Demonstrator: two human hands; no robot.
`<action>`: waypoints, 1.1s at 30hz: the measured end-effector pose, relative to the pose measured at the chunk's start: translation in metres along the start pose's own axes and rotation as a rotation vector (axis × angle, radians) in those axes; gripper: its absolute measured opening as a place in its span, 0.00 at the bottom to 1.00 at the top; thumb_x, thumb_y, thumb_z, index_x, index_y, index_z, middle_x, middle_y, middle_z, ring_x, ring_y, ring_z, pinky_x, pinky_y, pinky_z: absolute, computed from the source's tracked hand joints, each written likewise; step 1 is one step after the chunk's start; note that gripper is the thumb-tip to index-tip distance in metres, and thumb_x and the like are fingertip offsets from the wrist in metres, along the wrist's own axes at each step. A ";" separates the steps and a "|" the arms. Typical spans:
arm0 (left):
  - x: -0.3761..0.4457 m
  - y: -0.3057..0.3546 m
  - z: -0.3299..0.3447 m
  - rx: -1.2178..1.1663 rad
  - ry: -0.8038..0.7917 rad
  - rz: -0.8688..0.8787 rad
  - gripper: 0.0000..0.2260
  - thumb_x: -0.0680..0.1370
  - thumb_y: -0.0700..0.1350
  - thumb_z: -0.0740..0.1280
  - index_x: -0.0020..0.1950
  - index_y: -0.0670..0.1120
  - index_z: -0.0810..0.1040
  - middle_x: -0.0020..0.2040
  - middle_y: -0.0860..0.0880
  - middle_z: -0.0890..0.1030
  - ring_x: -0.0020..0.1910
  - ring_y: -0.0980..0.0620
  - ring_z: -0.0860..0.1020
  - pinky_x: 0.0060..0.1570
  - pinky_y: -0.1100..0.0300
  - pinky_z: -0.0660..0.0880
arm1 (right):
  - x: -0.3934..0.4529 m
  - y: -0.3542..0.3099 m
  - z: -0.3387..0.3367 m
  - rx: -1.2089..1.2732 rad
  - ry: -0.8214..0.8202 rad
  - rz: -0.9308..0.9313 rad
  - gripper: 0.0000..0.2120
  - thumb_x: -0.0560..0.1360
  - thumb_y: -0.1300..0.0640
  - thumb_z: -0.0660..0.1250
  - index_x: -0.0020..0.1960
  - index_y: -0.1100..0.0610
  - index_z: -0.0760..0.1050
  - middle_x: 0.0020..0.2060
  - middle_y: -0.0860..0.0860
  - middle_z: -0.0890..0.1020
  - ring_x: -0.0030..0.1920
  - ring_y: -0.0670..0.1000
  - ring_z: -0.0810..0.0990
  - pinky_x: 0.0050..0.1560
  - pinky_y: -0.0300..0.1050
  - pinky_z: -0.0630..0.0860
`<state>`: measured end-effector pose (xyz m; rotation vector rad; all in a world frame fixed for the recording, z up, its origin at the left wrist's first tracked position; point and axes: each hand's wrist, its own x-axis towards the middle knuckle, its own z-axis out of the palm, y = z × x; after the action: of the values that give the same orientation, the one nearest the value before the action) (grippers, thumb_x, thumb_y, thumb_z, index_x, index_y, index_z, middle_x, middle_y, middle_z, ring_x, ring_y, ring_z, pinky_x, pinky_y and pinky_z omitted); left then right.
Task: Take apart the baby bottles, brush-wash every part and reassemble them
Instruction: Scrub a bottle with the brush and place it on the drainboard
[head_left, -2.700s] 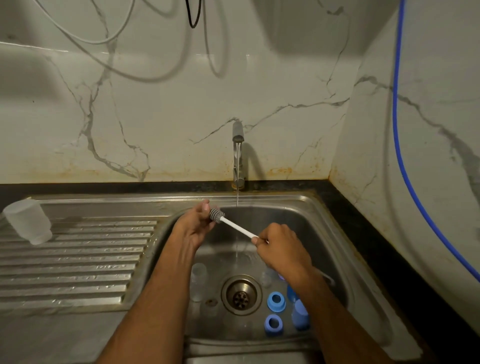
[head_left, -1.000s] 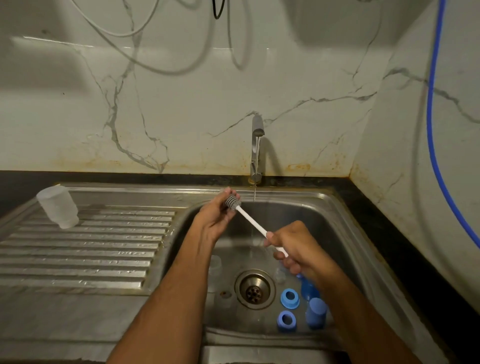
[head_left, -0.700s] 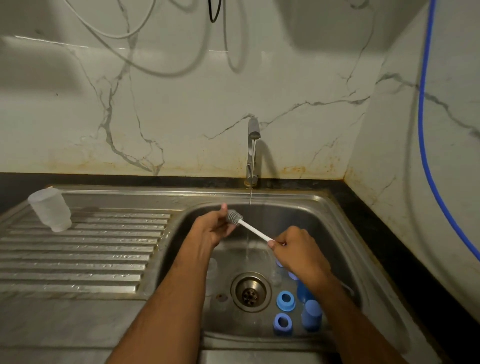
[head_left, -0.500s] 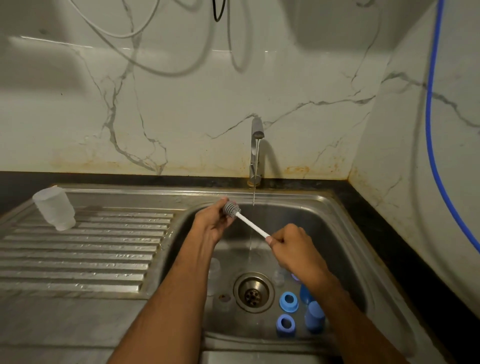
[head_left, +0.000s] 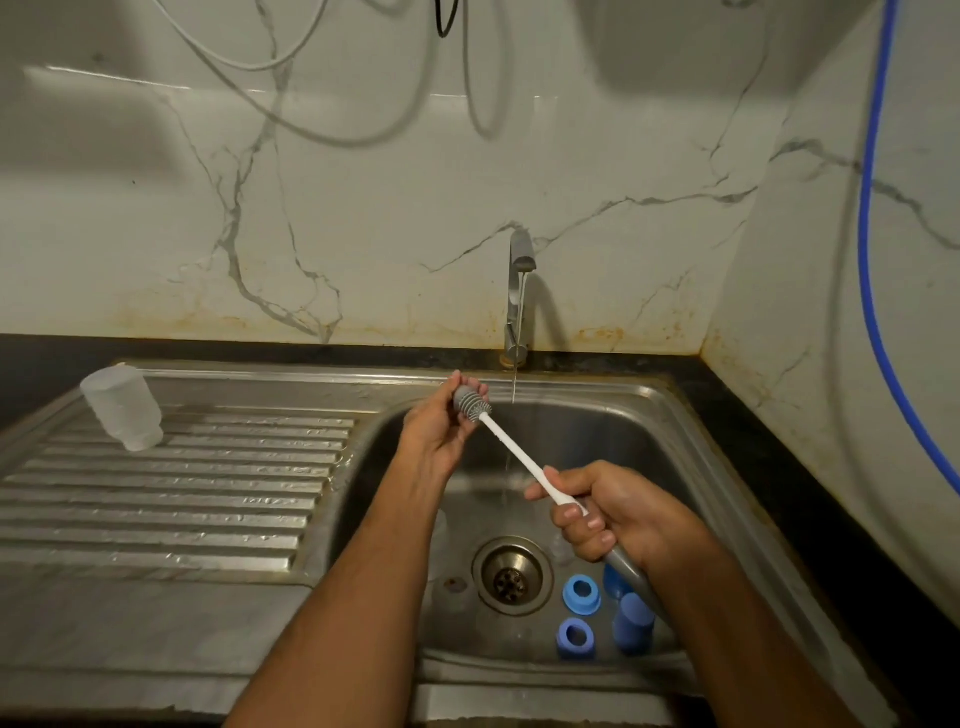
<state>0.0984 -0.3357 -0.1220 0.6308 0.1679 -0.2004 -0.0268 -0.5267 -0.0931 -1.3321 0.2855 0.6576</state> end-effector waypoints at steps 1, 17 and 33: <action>0.000 -0.002 -0.001 0.018 0.039 0.012 0.09 0.79 0.42 0.70 0.56 0.39 0.80 0.49 0.41 0.84 0.48 0.47 0.85 0.49 0.53 0.83 | 0.000 0.000 0.001 -0.028 0.023 0.004 0.14 0.84 0.55 0.59 0.57 0.63 0.78 0.29 0.50 0.67 0.23 0.44 0.60 0.20 0.36 0.57; 0.002 0.002 -0.024 0.009 0.293 -0.103 0.14 0.74 0.45 0.75 0.55 0.39 0.81 0.55 0.40 0.83 0.54 0.46 0.83 0.60 0.54 0.80 | -0.006 0.003 -0.017 -0.255 0.439 -0.049 0.12 0.82 0.59 0.59 0.50 0.64 0.79 0.26 0.51 0.71 0.23 0.45 0.63 0.22 0.38 0.58; 0.004 -0.017 -0.009 0.281 0.460 0.053 0.05 0.76 0.34 0.72 0.50 0.34 0.80 0.43 0.40 0.83 0.40 0.48 0.84 0.42 0.55 0.84 | 0.031 0.025 0.028 -1.015 0.753 -0.431 0.15 0.81 0.45 0.63 0.41 0.53 0.77 0.34 0.49 0.80 0.34 0.49 0.81 0.37 0.50 0.82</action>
<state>0.0972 -0.3441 -0.1400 0.9553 0.5724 -0.0231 -0.0219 -0.4895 -0.1232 -2.5124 0.2501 -0.1622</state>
